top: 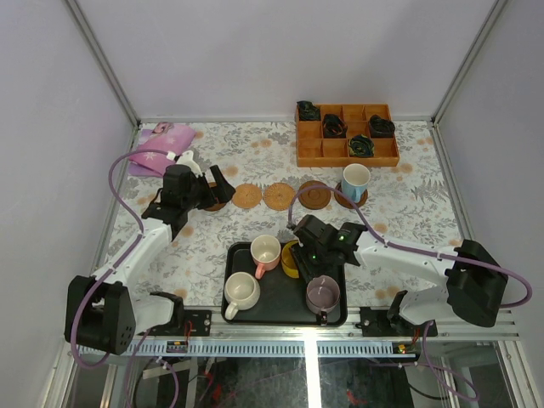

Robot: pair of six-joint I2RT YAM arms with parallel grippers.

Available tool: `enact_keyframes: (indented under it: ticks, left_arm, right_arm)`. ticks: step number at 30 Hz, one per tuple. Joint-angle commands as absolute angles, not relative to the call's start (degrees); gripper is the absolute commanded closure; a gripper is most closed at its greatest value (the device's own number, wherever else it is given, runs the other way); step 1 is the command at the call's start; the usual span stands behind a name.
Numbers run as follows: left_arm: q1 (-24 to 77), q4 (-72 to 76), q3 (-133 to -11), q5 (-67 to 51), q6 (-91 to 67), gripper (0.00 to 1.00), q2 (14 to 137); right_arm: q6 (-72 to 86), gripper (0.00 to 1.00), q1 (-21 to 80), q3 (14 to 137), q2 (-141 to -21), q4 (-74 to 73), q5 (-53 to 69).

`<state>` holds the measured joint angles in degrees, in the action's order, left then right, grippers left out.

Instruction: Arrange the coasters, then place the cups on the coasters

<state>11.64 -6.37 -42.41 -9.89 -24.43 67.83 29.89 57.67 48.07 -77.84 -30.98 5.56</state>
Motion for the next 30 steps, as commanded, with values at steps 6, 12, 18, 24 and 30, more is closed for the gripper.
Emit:
enact_keyframes:
  ticks: [6,12,18,24,30]
  left_arm:
    - [12.1,-6.7,-42.8,-10.2,-24.1,0.00,66.6]
    - [12.2,-6.8,-42.8,-10.6,-24.7,0.00,67.0]
    - [12.2,-6.6,-44.0,-10.6,-24.7,0.00,67.8]
    - [12.2,-6.4,-45.9,-10.7,-24.6,0.00,69.3]
    - [12.3,-6.4,-47.2,-10.4,-24.5,0.00,70.7]
  right_arm:
    - [31.5,1.00,58.9,48.8,-77.3,-33.7,3.1]
    - [33.6,1.00,59.7,50.4,-74.6,-38.5,-0.4]
    - [36.1,1.00,60.1,57.2,-71.9,-41.7,-10.7]
    - [39.8,1.00,60.0,66.2,-75.5,-43.3,-24.0]
    - [41.4,1.00,56.5,72.8,-83.1,-42.6,-30.1]
